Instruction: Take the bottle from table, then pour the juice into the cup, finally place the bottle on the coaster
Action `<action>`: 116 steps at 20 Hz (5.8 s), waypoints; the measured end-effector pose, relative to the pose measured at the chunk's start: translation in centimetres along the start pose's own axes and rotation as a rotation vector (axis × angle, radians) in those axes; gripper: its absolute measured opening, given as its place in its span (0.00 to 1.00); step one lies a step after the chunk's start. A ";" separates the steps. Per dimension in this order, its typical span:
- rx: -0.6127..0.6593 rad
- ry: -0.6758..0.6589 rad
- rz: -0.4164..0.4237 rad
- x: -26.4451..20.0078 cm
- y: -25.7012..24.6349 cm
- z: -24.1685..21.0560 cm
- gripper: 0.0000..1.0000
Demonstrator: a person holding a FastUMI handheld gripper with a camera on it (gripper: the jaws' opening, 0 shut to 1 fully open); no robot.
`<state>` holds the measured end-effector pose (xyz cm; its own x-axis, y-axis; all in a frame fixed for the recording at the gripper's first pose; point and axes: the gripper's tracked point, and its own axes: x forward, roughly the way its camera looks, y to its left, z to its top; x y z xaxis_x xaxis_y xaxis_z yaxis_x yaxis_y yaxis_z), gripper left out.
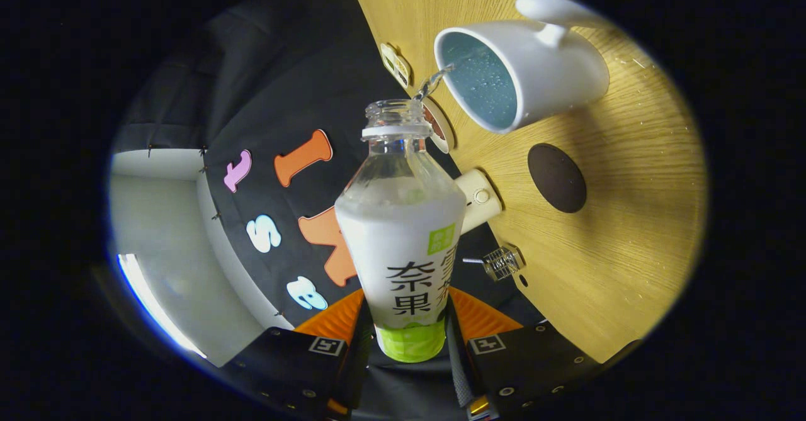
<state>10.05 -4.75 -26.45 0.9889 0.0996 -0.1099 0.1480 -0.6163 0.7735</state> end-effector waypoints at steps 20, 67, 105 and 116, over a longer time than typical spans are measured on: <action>0.196 -0.026 -0.010 0.1 1.1 1.5 0.58; -1.898 -0.033 -0.065 5.0 -1.4 1.3 0.57; -2.045 -0.008 -0.442 4.1 -8.5 4.3 0.87; -2.188 -0.077 -0.152 -2.1 1.6 -4.9 0.89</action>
<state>8.20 -2.05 -21.94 0.9807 -0.0090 -0.1956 0.0171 0.9991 0.0396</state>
